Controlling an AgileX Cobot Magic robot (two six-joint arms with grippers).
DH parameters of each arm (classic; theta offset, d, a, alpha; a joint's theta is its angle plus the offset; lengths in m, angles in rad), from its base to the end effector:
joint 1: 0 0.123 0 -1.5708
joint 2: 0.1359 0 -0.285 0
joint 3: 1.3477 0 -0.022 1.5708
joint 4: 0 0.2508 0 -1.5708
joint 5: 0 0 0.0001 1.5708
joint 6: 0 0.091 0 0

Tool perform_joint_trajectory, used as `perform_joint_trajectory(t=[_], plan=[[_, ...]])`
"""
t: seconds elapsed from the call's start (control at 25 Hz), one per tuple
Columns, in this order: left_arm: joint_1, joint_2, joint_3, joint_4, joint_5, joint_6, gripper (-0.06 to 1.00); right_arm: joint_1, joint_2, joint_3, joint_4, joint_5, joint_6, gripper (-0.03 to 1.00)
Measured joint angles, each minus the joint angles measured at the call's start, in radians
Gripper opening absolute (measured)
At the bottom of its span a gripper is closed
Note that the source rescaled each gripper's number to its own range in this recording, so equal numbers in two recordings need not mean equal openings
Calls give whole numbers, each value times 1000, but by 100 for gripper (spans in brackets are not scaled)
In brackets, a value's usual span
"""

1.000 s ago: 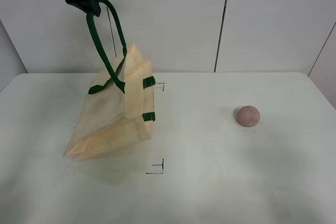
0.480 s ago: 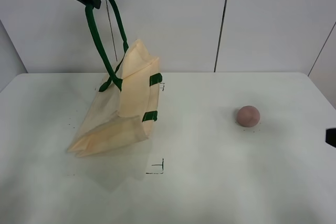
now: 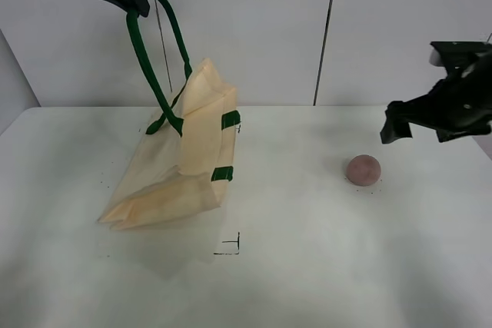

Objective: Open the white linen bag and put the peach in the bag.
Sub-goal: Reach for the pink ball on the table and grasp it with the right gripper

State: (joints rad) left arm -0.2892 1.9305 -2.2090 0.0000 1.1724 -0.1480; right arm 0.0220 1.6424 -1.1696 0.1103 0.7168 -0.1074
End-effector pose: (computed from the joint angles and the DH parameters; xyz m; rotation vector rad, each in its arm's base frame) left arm 0.4071 -0.1211 0.4182 0.1684 2.3816 -0.2080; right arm 0.3403 0.0141 0.2470 -0.0847 2.6674 0.0959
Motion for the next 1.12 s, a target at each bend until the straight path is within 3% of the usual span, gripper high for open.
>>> perform_joint_trajectory(t=[0.28, 0.6, 1.12], plan=[[0, 0, 0, 0, 0, 0, 0, 0, 286, -186, 0, 53, -39, 100], [0, 0, 0, 0, 0, 1, 0, 31, 387, -194, -2, 14, -106, 100], [0, 0, 0, 0, 0, 2, 0, 49, 479, -196, -8, -107, -47, 100]])
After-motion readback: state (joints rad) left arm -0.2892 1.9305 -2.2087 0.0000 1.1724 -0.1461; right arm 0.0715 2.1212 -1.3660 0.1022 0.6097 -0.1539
